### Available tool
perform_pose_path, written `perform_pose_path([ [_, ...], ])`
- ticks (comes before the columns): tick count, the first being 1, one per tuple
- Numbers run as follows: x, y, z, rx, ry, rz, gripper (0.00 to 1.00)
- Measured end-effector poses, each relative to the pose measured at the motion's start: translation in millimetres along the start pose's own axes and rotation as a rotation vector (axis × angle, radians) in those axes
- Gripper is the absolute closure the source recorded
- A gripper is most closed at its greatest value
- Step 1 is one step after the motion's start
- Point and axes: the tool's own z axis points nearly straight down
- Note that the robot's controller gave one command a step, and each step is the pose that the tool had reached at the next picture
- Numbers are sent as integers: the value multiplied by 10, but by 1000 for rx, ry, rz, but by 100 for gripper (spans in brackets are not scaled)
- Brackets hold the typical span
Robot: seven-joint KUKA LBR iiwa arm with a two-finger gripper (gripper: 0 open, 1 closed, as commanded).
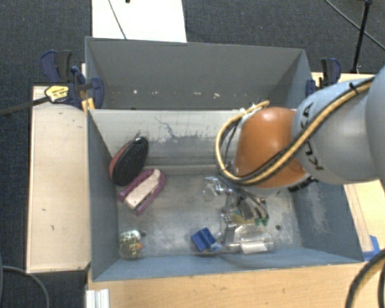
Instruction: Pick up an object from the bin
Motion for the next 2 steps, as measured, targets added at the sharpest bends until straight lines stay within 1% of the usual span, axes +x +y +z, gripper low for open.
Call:
perform_pose_path([
  [1,216,94,349,0,-7,-9,0],
  [2,208,95,339,-1,-8,-4,100],
])
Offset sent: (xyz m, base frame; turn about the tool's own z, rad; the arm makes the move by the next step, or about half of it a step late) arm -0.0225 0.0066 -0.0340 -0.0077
